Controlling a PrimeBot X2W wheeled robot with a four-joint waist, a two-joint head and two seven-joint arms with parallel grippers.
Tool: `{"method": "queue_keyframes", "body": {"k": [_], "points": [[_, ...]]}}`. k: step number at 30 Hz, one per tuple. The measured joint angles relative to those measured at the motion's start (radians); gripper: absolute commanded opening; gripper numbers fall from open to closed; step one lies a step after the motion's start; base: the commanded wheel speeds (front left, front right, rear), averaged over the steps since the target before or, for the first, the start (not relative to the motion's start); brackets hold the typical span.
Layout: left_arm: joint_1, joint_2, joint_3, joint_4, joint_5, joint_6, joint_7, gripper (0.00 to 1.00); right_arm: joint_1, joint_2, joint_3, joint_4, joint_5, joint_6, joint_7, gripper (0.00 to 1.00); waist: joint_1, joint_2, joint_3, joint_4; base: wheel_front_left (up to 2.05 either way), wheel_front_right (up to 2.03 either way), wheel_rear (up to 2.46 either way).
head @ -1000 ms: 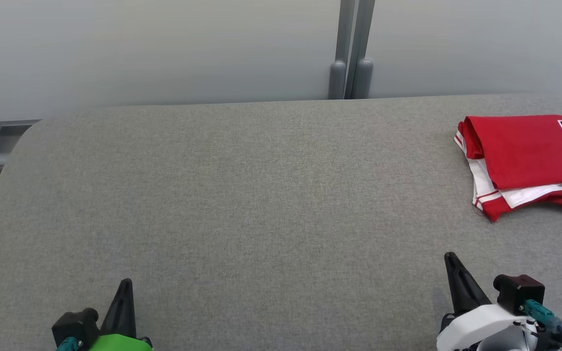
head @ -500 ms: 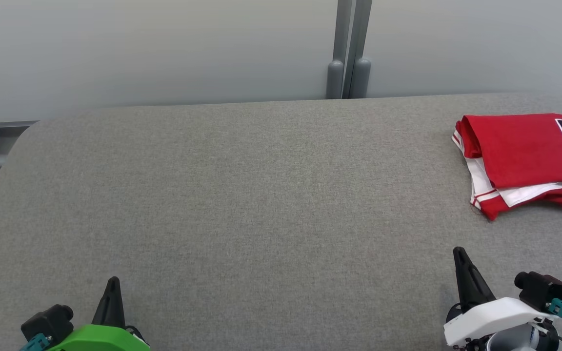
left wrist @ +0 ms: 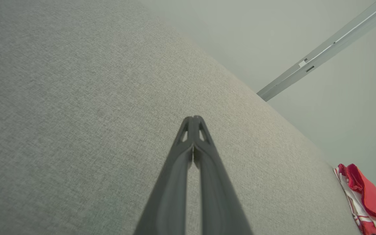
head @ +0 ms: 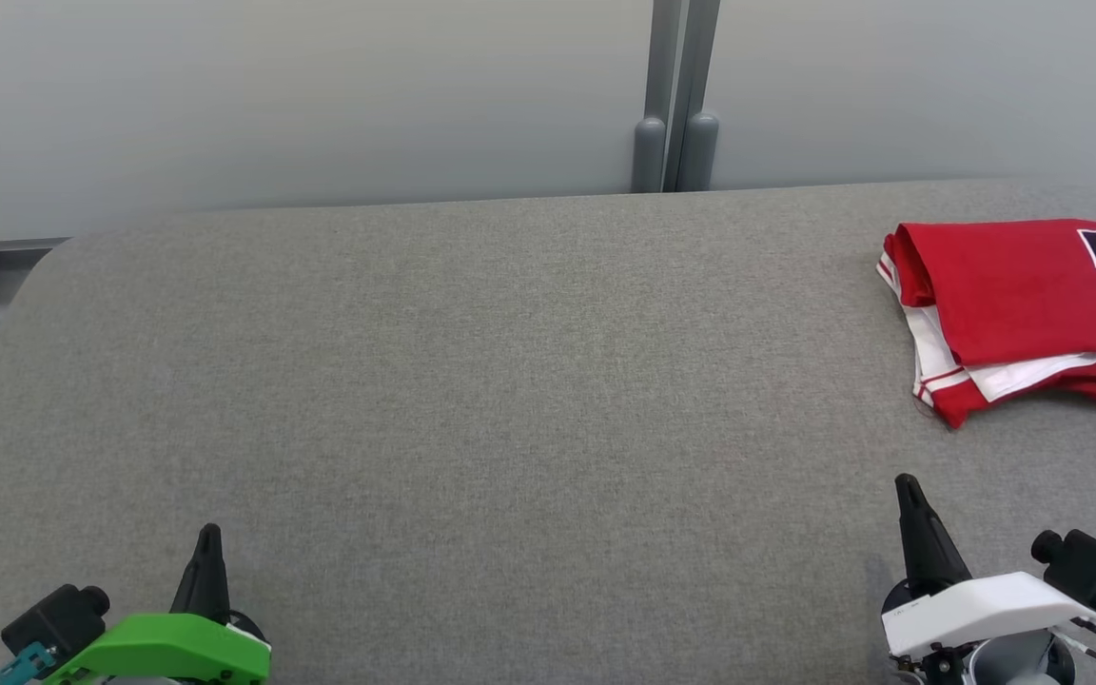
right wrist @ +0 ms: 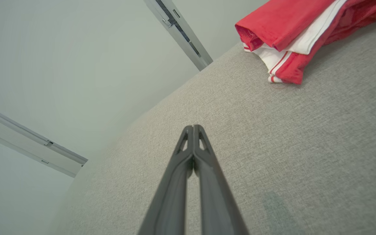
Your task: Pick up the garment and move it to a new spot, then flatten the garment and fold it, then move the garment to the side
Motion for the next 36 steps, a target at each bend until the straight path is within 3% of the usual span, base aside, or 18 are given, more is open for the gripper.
{"method": "queue_keyframes", "body": {"k": [36], "points": [[-0.052, -0.012, 0.072, -0.036, -0.401, -0.015, 0.158, 0.0, 0.0, 0.0, -0.014, -0.053, 0.437, -0.001, 0.048, 0.0, 0.0001, 0.0, 0.002, -0.015, 0.0, 0.0, 0.0]]}}
